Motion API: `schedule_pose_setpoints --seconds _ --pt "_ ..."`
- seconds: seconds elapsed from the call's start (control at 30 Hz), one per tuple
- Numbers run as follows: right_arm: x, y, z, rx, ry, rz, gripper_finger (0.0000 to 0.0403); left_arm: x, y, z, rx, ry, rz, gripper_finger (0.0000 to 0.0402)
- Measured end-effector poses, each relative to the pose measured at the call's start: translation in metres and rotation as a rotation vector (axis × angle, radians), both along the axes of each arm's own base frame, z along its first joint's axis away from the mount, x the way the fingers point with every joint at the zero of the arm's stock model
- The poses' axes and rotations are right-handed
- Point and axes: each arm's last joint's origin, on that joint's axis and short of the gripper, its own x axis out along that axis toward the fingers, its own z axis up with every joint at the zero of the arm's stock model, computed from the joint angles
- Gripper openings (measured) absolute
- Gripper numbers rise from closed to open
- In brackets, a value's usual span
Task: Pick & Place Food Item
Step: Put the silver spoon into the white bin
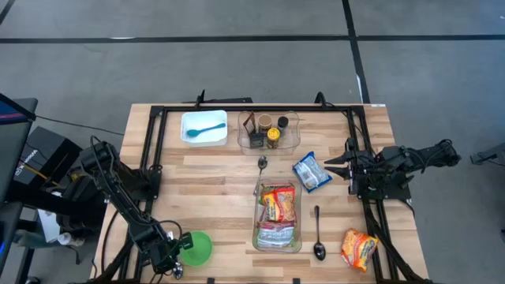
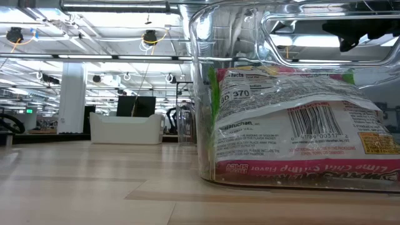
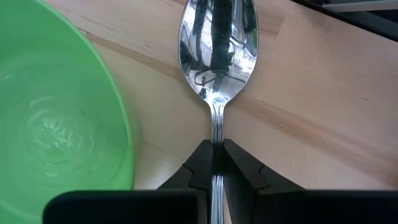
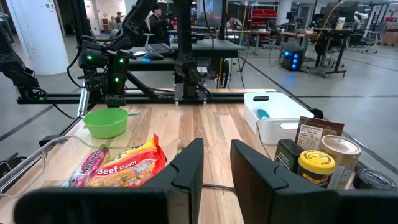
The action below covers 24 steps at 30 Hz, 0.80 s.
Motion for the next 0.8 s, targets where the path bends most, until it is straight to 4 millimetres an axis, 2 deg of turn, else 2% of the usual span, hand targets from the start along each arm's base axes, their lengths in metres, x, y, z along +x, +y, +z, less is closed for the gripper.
schedule_pose_setpoints --seconds 0.33,0.8 --pt "0.0 0.0 0.0 0.0 0.0 0.0 0.0074 -0.002 0.004 0.007 -0.009 0.0 0.015 0.0013" --pt "0.0 0.0 0.0 0.0 0.001 -0.001 0.0074 -0.011 0.021 0.058 -0.135 -0.094 0.062 0.0015"
